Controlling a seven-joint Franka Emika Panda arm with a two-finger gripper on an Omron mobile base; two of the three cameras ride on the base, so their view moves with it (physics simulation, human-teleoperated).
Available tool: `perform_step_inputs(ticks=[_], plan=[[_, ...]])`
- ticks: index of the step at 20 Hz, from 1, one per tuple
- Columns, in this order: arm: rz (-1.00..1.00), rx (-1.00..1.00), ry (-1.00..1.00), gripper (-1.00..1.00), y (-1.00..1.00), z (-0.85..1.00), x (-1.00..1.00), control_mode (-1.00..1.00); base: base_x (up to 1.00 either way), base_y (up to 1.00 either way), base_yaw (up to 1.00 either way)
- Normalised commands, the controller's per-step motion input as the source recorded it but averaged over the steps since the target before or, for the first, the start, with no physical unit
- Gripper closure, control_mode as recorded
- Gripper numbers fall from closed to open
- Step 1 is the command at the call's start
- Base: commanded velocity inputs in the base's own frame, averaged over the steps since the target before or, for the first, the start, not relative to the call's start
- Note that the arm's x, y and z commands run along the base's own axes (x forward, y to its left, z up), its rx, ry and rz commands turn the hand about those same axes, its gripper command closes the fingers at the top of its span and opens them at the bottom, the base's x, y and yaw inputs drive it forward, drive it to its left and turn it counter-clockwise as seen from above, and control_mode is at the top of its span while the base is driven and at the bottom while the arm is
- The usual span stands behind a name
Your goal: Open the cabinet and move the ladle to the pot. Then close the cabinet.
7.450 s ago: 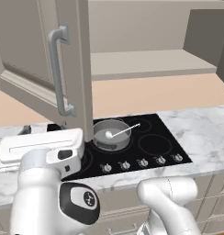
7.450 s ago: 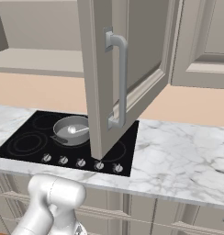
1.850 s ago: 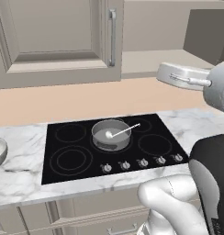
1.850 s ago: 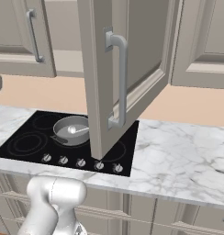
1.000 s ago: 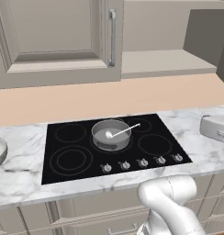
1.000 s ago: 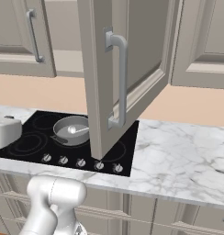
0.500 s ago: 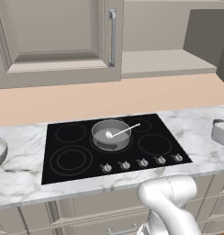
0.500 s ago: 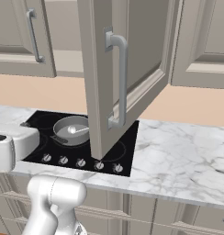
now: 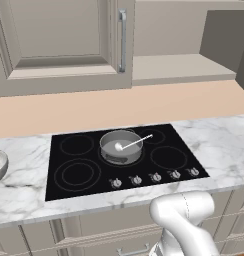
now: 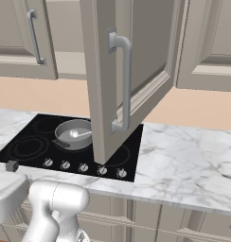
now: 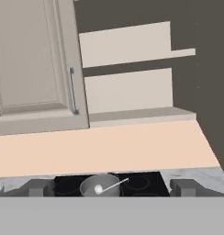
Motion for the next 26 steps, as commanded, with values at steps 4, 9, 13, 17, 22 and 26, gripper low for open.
perform_step_inputs(ticks=[4,9,13,17,22,26], plan=[[0.0,0.0,0.0,-1.0,-0.59,0.0,-0.11,-1.0,0.0,0.0,0.0],[0.0,0.0,0.0,-1.0,-0.69,-0.02,0.0,-1.0,0.0,0.0,0.0],[0.03,0.0,-0.04,-1.0,-0.64,-0.08,0.0,-1.0,0.0,0.0,0.0],[0.05,0.0,-0.07,-1.0,-0.55,-0.13,0.0,-1.0,0.0,0.0,0.0],[0.07,0.01,-0.06,-1.0,-0.49,-0.16,0.26,-1.0,0.0,0.0,0.0],[0.11,0.06,-0.02,-1.0,-0.5,-0.17,0.49,-1.0,0.0,0.0,0.0]])
